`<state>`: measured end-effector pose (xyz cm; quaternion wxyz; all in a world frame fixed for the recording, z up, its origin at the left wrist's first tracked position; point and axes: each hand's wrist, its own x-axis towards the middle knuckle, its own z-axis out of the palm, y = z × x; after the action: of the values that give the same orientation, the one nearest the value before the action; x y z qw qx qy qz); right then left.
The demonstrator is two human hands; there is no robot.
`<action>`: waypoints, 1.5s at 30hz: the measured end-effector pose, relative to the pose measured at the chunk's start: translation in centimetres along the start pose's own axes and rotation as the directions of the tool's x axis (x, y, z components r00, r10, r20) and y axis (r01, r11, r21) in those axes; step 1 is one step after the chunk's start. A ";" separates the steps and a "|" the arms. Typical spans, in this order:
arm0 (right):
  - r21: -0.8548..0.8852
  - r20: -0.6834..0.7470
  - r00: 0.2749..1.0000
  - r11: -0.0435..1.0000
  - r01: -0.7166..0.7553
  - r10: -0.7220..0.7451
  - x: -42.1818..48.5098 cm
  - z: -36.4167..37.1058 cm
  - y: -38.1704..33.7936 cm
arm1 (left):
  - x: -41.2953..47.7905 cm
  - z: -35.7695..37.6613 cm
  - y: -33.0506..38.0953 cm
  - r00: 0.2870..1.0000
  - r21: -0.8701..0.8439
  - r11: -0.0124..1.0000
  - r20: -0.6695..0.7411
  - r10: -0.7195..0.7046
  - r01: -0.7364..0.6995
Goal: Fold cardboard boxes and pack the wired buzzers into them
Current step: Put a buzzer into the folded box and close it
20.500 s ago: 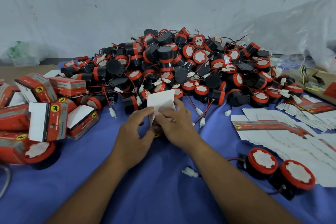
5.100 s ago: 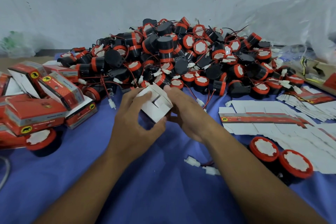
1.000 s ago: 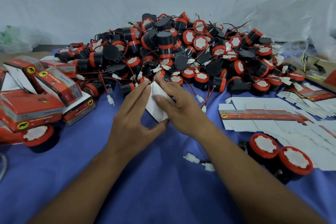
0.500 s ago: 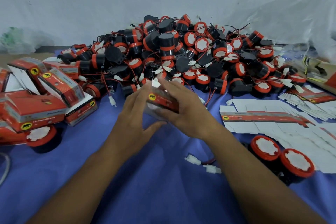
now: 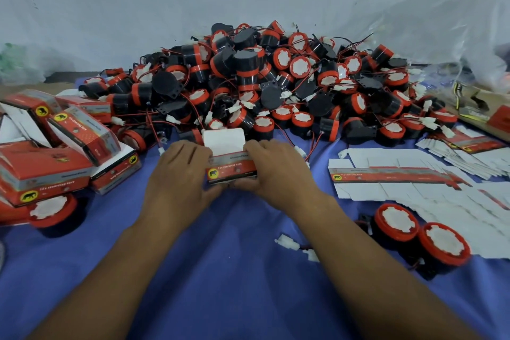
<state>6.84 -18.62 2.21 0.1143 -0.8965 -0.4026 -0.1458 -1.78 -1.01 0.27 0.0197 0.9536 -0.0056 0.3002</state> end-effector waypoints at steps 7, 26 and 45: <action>0.097 0.095 0.995 0.994 -0.048 0.039 -0.2 0.5 -0.4 | -0.7 0.5 0.9 0.962 -0.515 0.813 0.124 -0.242 0.271; -0.369 0.733 0.444 0.850 -0.377 0.515 -5.8 -13.9 9.8 | -1.5 1.6 0.4 0.935 -0.583 0.737 0.288 -0.205 0.341; 0.634 0.076 0.993 0.764 -0.119 0.091 -1.7 -9.3 3.1 | -1.6 1.0 0.7 0.945 -0.687 0.657 0.298 -0.135 0.310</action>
<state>6.52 -24.84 9.96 0.4109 -0.8285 -0.3797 0.0242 -2.53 -1.72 -1.46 0.4312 0.8877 -0.0085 0.1610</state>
